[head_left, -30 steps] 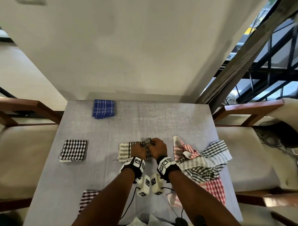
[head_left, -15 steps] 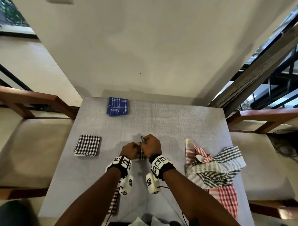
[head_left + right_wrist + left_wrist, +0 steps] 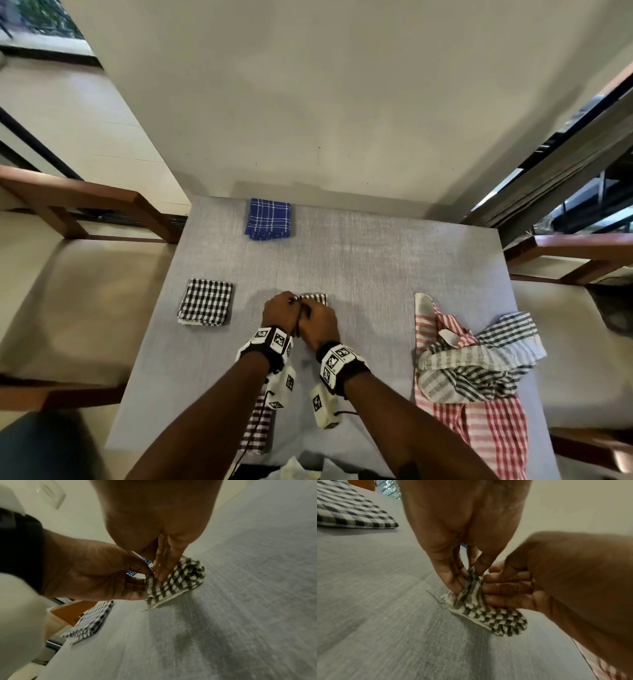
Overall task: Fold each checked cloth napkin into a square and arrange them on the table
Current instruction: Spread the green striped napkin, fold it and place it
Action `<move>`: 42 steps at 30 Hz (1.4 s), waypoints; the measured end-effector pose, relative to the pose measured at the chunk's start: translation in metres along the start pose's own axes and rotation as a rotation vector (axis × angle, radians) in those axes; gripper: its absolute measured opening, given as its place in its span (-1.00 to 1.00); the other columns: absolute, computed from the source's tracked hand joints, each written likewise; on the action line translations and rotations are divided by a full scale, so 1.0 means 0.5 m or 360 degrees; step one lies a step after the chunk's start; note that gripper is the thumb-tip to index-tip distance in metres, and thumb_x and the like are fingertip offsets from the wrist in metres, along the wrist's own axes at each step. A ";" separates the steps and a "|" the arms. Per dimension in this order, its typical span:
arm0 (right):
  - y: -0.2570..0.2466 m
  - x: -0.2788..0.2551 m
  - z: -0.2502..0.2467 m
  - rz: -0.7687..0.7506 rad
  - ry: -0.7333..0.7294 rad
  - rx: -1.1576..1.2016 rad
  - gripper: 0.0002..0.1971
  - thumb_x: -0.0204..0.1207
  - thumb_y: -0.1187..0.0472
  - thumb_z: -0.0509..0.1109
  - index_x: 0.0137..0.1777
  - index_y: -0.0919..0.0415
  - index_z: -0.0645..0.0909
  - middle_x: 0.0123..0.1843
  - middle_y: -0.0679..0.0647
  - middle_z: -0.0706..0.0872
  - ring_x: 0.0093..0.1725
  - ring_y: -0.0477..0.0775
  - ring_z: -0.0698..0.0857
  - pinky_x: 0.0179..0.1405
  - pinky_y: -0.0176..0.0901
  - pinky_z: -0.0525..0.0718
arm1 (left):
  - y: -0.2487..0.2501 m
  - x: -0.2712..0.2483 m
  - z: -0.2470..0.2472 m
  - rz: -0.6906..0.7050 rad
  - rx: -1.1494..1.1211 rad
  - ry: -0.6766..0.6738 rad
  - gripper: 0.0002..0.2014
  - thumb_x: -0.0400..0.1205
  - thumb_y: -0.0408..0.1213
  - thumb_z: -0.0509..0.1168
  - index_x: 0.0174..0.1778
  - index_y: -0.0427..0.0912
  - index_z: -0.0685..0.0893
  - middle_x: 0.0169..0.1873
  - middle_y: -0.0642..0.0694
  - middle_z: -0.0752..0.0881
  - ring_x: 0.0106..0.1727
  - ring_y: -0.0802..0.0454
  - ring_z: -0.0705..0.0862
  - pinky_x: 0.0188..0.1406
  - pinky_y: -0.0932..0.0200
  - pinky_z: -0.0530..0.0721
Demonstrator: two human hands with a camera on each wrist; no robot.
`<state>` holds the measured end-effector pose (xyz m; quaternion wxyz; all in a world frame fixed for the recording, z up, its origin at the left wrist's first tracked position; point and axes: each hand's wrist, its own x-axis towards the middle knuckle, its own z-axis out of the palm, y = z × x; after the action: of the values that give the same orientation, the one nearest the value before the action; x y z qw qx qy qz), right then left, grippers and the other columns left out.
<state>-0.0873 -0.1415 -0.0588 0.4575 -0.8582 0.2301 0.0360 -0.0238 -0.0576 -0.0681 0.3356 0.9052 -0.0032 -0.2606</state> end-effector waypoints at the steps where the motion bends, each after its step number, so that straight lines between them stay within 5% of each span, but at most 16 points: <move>1: 0.007 -0.003 -0.004 -0.0025 0.0055 -0.0005 -0.77 0.60 0.30 0.28 0.06 0.16 0.77 -0.06 0.08 0.82 -0.10 0.01 0.73 0.00 -0.17 0.70 | -0.003 0.000 0.001 0.0025 0.0007 0.0011 -0.78 0.64 -0.26 0.23 0.05 -0.22 0.76 -0.04 -0.20 0.80 0.04 -0.17 0.73 0.05 0.08 0.62; 5: 0.035 -0.017 -0.011 -0.0267 0.0229 -0.0235 -0.76 0.62 0.28 0.28 0.21 0.14 0.68 0.19 0.04 0.72 0.21 0.02 0.62 0.28 -0.21 0.57 | -0.017 0.000 0.009 0.0022 -0.0104 0.0062 -0.81 0.63 -0.28 0.26 0.11 -0.20 0.67 -0.09 -0.19 0.78 -0.02 -0.16 0.74 0.00 0.06 0.69; 9: 0.055 -0.023 -0.001 -0.0573 -0.0012 -0.0774 -0.72 0.37 0.28 0.52 0.10 0.17 0.70 0.11 0.12 0.71 0.14 0.19 0.65 0.05 0.01 0.67 | -0.019 0.004 0.016 0.0059 -0.0036 0.0161 -0.78 0.64 -0.36 0.22 0.16 -0.26 0.66 0.01 -0.24 0.76 0.05 -0.19 0.71 0.08 0.00 0.66; 16: 0.076 -0.025 0.021 -0.0556 -0.0091 -0.0934 -0.65 0.48 0.18 0.45 0.27 0.14 0.61 0.31 0.11 0.63 0.33 0.18 0.59 0.26 0.11 0.64 | -0.039 0.004 0.023 0.0074 -0.0056 0.0278 -0.76 0.66 -0.38 0.19 0.22 -0.26 0.63 0.09 -0.27 0.73 0.12 -0.23 0.69 0.10 -0.02 0.62; 19: 0.112 -0.034 0.034 -0.0497 -0.0142 -0.1015 -0.37 0.63 -0.03 0.17 0.67 0.18 0.24 0.71 0.16 0.25 0.71 0.22 0.15 0.67 0.24 0.15 | -0.039 -0.010 0.024 0.0292 0.0238 0.0350 -0.63 0.66 -0.40 0.21 0.41 -0.24 0.50 0.29 -0.28 0.57 0.26 -0.22 0.59 0.18 -0.03 0.61; 21: 0.131 -0.039 0.033 -0.0503 -0.0199 -0.1031 -0.32 0.72 -0.08 -0.02 0.76 0.18 -0.07 0.77 0.13 -0.08 0.75 0.15 -0.17 0.71 0.18 -0.16 | -0.046 -0.022 0.025 0.0621 0.0569 0.0369 -0.53 0.61 -0.37 0.27 0.47 -0.19 0.45 0.42 -0.24 0.49 0.42 -0.19 0.49 0.28 -0.06 0.60; 24: 0.137 -0.042 0.030 -0.0507 -0.0254 -0.1056 -0.30 0.74 -0.08 -0.07 0.75 0.21 -0.22 0.76 0.14 -0.26 0.73 0.13 -0.33 0.71 0.14 -0.24 | -0.090 -0.030 0.048 0.0998 0.1013 0.0120 -0.35 0.57 -0.25 0.34 0.60 -0.21 0.33 0.62 -0.17 0.30 0.66 -0.12 0.21 0.55 -0.11 0.38; 28: 0.142 -0.042 0.012 -0.0567 -0.0290 -0.1148 -0.30 0.75 -0.10 -0.08 0.74 0.29 -0.15 0.77 0.22 -0.18 0.74 0.20 -0.25 0.70 0.24 -0.05 | -0.132 -0.029 0.047 0.1056 0.1125 0.0048 -0.40 0.69 -0.17 0.05 0.68 -0.19 0.15 0.67 -0.13 0.14 0.69 -0.03 0.07 0.66 -0.05 0.16; 30: 0.144 -0.043 -0.004 -0.0629 -0.0332 -0.1138 -0.29 0.75 -0.12 -0.07 0.75 0.25 -0.20 0.77 0.19 -0.21 0.73 0.15 -0.29 0.71 0.22 -0.10 | -0.137 -0.026 0.036 0.1095 0.1178 0.0019 -0.42 0.73 -0.12 -0.06 0.69 -0.18 0.10 0.68 -0.12 0.09 0.70 -0.02 0.02 0.67 -0.03 0.06; 33: 0.145 -0.043 -0.020 -0.0677 -0.0363 -0.1063 -0.28 0.74 -0.17 -0.10 0.75 0.18 -0.22 0.77 0.10 -0.24 0.72 0.02 -0.34 0.72 0.14 -0.20 | -0.139 -0.015 0.025 0.1093 0.1253 -0.0062 -0.42 0.74 -0.05 -0.09 0.69 -0.16 0.04 0.69 -0.11 0.05 0.71 0.01 -0.09 0.62 -0.02 0.00; 35: 0.154 -0.039 -0.026 -0.0662 -0.0337 -0.0851 -0.32 0.72 -0.12 -0.15 0.76 0.18 -0.12 0.78 0.07 -0.15 0.74 -0.04 -0.26 0.72 0.17 -0.10 | -0.139 -0.013 0.022 0.1091 0.1279 -0.0085 -0.41 0.74 -0.01 -0.11 0.69 -0.15 0.05 0.69 -0.10 0.05 0.70 0.02 -0.13 0.63 -0.03 0.03; 39: 0.166 -0.015 -0.040 -0.0386 0.0211 -0.0414 -0.42 0.74 0.03 -0.10 0.73 0.18 0.06 0.76 0.08 0.09 0.75 -0.04 -0.03 0.72 0.10 0.01 | -0.133 -0.014 0.017 0.1139 0.1288 -0.0123 -0.40 0.73 0.03 -0.14 0.68 -0.17 0.12 0.68 -0.12 0.13 0.70 -0.04 0.04 0.63 -0.12 0.22; 42: 0.136 0.006 -0.028 -0.0515 0.0157 -0.0594 -0.45 0.75 0.11 -0.03 0.72 0.21 0.13 0.75 0.11 0.15 0.75 0.00 0.00 0.72 0.07 -0.01 | -0.120 -0.015 0.009 0.1174 0.1274 -0.0114 -0.38 0.72 0.07 -0.09 0.65 -0.21 0.22 0.65 -0.16 0.23 0.68 -0.07 0.16 0.64 -0.14 0.14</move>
<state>-0.1161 -0.1862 -0.1038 0.2793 -0.9541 0.1010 -0.0379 -0.0424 -0.0126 -0.1039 0.0336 0.8916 -0.4311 -0.1348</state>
